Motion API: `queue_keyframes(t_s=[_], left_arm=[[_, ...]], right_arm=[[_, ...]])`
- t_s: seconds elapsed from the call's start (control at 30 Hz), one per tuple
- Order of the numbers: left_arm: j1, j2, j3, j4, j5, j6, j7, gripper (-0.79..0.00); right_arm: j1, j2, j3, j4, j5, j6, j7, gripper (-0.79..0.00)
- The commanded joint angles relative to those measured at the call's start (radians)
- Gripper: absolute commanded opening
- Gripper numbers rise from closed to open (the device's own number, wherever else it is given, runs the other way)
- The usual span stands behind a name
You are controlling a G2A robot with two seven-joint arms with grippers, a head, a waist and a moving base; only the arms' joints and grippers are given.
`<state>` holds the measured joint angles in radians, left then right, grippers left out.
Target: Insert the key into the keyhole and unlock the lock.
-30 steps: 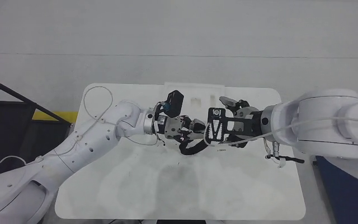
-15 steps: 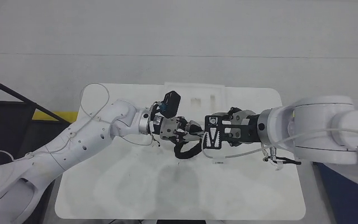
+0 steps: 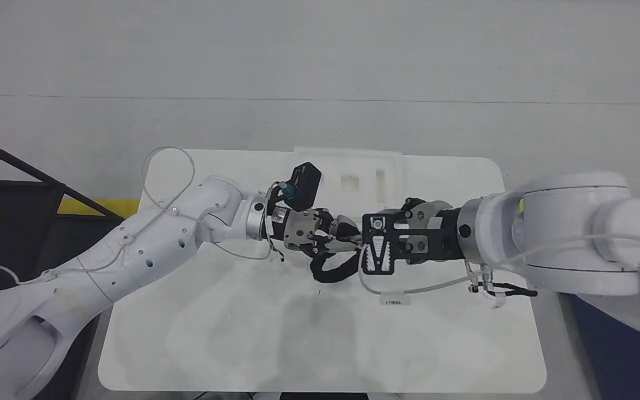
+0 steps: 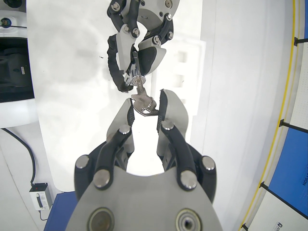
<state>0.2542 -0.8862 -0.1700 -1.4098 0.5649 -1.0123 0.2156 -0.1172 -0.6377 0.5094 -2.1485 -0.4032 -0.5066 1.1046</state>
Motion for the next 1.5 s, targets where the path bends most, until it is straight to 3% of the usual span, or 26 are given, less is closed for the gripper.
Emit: queue_keyframes(t_s=[0.0,1.13,1.17,1.2,1.23,1.47], left_arm=[[-0.001,-0.001,0.0,0.0,0.002,0.0,0.001,-0.785],[0.002,-0.004,0.0,0.007,0.068,0.0,0.045,-0.785],[0.002,-0.004,0.0,0.007,0.069,0.0,0.047,-0.785],[0.003,-0.004,0.0,0.006,0.071,0.0,0.049,-0.785],[0.002,-0.004,0.0,0.007,0.072,0.0,0.05,-0.785],[0.001,-0.002,0.0,0.011,0.079,0.0,0.058,-0.785]], right_arm=[[-0.003,-0.002,0.001,0.005,0.026,0.005,0.009,-0.782],[-0.075,-0.05,0.054,0.11,0.414,0.354,0.079,-0.785],[-0.078,-0.051,0.057,0.113,0.424,0.363,0.081,-0.708],[-0.08,-0.051,0.059,0.113,0.422,0.367,0.09,-0.496],[-0.081,-0.051,0.062,0.111,0.417,0.365,0.097,0.0],[-0.098,-0.042,0.095,0.095,0.321,0.275,0.102,0.0]])
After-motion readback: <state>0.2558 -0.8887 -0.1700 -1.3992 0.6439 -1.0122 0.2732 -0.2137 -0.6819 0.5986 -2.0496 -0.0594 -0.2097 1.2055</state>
